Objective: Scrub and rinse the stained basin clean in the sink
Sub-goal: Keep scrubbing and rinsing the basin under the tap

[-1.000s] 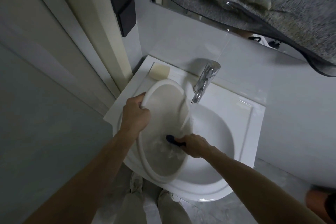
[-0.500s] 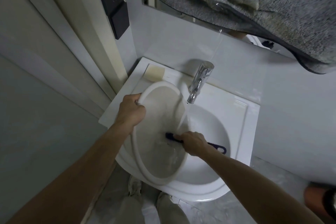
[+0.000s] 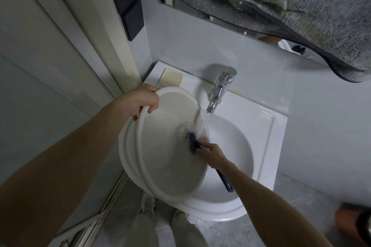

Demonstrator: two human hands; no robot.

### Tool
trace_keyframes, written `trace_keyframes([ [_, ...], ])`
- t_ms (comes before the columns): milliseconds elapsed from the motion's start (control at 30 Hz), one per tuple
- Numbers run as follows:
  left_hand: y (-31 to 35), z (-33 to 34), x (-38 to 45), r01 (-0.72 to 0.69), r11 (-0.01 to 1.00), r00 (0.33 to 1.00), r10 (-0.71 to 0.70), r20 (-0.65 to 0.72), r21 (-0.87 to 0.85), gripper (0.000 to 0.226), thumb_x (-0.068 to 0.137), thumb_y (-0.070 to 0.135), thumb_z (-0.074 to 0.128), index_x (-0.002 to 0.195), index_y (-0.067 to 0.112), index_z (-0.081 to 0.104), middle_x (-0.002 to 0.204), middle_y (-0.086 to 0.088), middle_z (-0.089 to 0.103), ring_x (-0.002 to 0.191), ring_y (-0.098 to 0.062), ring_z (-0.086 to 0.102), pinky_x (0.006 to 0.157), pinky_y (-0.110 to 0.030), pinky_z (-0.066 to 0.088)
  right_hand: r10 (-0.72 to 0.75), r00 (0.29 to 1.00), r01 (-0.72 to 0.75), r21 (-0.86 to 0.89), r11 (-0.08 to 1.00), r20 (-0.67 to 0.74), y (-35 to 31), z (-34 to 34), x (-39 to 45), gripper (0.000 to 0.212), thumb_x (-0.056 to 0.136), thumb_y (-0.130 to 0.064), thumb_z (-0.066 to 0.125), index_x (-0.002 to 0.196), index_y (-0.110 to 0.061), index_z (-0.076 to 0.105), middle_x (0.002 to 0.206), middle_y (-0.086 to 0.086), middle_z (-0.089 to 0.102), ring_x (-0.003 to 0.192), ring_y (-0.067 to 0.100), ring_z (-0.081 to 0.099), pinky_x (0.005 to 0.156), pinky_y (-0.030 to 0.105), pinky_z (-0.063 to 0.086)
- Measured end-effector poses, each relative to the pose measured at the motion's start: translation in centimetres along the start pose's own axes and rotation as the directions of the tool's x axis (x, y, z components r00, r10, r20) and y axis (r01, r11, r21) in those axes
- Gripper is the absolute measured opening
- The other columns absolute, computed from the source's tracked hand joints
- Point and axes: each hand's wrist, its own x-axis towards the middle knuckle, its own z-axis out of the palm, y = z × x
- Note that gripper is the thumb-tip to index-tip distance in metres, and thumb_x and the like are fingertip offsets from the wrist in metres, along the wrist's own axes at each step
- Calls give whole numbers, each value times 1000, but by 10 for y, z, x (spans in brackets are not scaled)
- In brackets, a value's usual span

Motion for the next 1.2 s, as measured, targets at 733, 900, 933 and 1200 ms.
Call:
trace_keyframes([
  [733,-91,106,-91,-319,870,861,100,-498,-376,88,64,-3,51,148,24,48,128,-4,63,116,-25,59,89,-36,57,279,929,-278,-39,960,242,19,27,-63,35,100,-35,52,129,-20,65,71,5,52,38,10,36,38,19,32],
  [900,-72,91,-86,-283,910,867,107,-487,-304,87,73,-19,46,148,26,48,131,-6,61,120,-28,57,97,-49,54,-22,988,131,-737,663,156,-7,-9,-36,33,102,-36,40,129,-30,57,100,9,69,80,27,67,62,32,51],
  [933,-69,88,-86,-287,915,867,123,-482,-284,86,75,-18,46,148,27,48,131,-7,61,119,-28,57,97,-48,54,-132,986,154,-831,534,98,-11,-18,-27,33,102,-31,41,133,-31,52,99,9,68,83,31,68,63,34,49],
  [1200,-36,53,-72,-222,948,881,94,-464,-230,60,79,-13,47,125,20,67,103,-12,67,94,-32,64,76,-39,57,-310,887,416,-883,218,342,-18,-27,-15,51,105,-37,33,151,-49,15,91,7,61,71,31,62,58,34,44],
])
